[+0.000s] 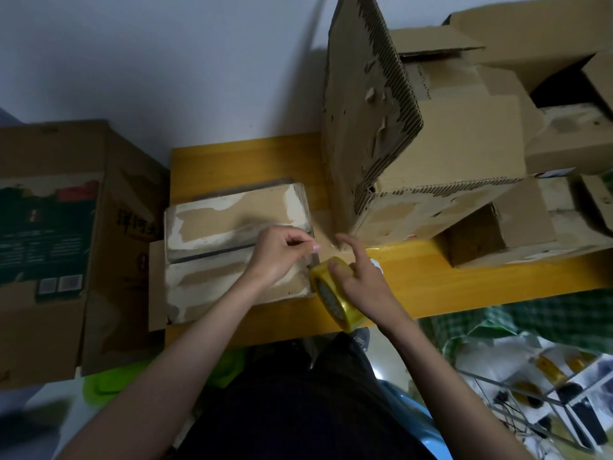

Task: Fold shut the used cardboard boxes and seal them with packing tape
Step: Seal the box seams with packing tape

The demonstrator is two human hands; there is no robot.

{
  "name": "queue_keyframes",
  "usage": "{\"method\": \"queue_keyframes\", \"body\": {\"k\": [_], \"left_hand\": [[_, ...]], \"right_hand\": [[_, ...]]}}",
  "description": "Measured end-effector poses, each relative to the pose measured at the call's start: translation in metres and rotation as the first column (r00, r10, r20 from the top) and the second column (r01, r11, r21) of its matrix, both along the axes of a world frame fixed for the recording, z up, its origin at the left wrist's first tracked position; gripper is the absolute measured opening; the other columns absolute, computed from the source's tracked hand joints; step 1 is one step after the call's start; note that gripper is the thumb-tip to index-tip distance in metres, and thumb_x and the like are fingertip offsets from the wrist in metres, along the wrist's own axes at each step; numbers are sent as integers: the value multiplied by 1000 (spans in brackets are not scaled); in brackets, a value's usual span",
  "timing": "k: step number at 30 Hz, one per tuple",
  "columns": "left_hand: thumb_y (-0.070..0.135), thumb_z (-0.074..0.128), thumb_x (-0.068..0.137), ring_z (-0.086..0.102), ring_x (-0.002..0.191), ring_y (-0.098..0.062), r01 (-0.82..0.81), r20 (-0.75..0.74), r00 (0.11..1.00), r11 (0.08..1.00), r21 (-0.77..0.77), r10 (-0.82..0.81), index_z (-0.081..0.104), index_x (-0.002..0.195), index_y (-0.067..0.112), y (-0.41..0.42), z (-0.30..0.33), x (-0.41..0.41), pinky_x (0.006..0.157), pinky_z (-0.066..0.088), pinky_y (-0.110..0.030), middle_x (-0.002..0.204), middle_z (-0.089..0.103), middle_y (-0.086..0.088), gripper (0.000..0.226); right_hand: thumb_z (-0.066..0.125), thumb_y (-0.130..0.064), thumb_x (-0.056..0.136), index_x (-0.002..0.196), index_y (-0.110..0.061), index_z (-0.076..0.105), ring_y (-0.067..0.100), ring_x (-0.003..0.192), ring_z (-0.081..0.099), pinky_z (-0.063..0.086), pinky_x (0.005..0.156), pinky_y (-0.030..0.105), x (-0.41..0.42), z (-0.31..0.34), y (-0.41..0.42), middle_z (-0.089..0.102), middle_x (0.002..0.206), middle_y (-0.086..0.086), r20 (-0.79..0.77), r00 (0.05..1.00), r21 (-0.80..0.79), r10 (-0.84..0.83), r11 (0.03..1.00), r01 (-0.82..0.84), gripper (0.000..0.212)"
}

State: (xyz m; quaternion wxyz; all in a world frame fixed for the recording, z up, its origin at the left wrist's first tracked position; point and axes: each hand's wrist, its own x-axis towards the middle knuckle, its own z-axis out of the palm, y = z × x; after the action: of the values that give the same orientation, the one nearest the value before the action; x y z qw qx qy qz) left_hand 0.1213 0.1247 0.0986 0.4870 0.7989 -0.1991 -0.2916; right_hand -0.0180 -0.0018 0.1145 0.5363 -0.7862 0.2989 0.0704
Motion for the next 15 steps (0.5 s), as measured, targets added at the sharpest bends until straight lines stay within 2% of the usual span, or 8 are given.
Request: {"method": "queue_keyframes", "body": {"k": [1, 5, 6, 8, 10, 12, 14, 15], "left_hand": [[16, 80, 83, 68, 66, -4, 12, -6, 1000, 1000, 12, -12, 78, 81, 23, -5, 1, 7, 66, 55, -20, 77, 76, 7, 8], [14, 82, 81, 68, 68, -4, 93, -5, 996, 995, 38, -93, 75, 74, 30, -23, -1, 40, 71, 56, -24, 72, 73, 7, 19], [13, 82, 81, 66, 66, -2, 103, 5, 995, 994, 42, -103, 74, 73, 29, -28, -2, 48, 69, 56, -23, 71, 72, 7, 20], [13, 81, 82, 62, 60, 2, 65, 45, 997, 996, 57, -67, 73, 72, 29, -38, -4, 70, 64, 53, -20, 70, 71, 6, 21], [13, 80, 84, 60, 60, 0, -5, 115, 993, 996, 85, -5, 75, 75, 25, -46, -7, 97, 65, 51, -20, 77, 74, -3, 15], [12, 78, 85, 58, 62, 5, -5, 179, 984, 990, 144, -21, 79, 87, 14, -50, -12, 121, 69, 50, -18, 86, 74, -6, 2], [12, 78, 86, 57, 59, 10, 40, 233, 968, 978, 206, -89, 79, 92, 9, -54, -20, 133, 65, 45, -9, 86, 73, -4, 7], [12, 78, 85, 57, 61, 10, 49, 247, 963, 974, 221, -104, 79, 92, 10, -57, -23, 134, 63, 42, -7, 86, 72, -3, 6]], "right_hand": [[56, -40, 99, 137, -43, 41, 9, 59, 49, 40, 62, 31, -1, 5, -1, 56, 72, 1, -6, 1000, 29, -20, 999, 20, 41], [63, -46, 94, 134, -33, 48, 10, 97, 61, 51, 90, 36, -2, 20, -8, 63, 109, -4, -18, 992, 158, -124, 980, 125, 44], [63, -44, 95, 131, -32, 49, 9, 93, 64, 53, 89, 34, -3, 22, -10, 64, 109, -2, -13, 988, 187, -153, 971, 152, 41], [62, -34, 96, 128, -26, 49, 3, 70, 64, 53, 72, 24, -9, 28, -12, 67, 90, -2, -26, 983, 253, -181, 950, 182, 35], [60, -28, 96, 129, -22, 49, 6, 58, 64, 52, 63, 25, -17, 29, -12, 69, 74, 0, -50, 983, 287, -175, 940, 182, 35], [61, -26, 96, 125, -21, 51, 6, 53, 66, 51, 53, 17, -26, 27, -11, 69, 76, -1, -100, 979, 283, -180, 938, 201, 31], [65, -34, 95, 120, -26, 49, 6, 59, 68, 53, 55, 17, -29, 25, -8, 67, 83, -4, -120, 971, 279, -206, 932, 232, 30], [67, -43, 91, 117, -31, 49, 10, 69, 69, 58, 67, 24, -28, 22, -7, 67, 88, -2, -126, 970, 267, -207, 935, 235, 34]]}}
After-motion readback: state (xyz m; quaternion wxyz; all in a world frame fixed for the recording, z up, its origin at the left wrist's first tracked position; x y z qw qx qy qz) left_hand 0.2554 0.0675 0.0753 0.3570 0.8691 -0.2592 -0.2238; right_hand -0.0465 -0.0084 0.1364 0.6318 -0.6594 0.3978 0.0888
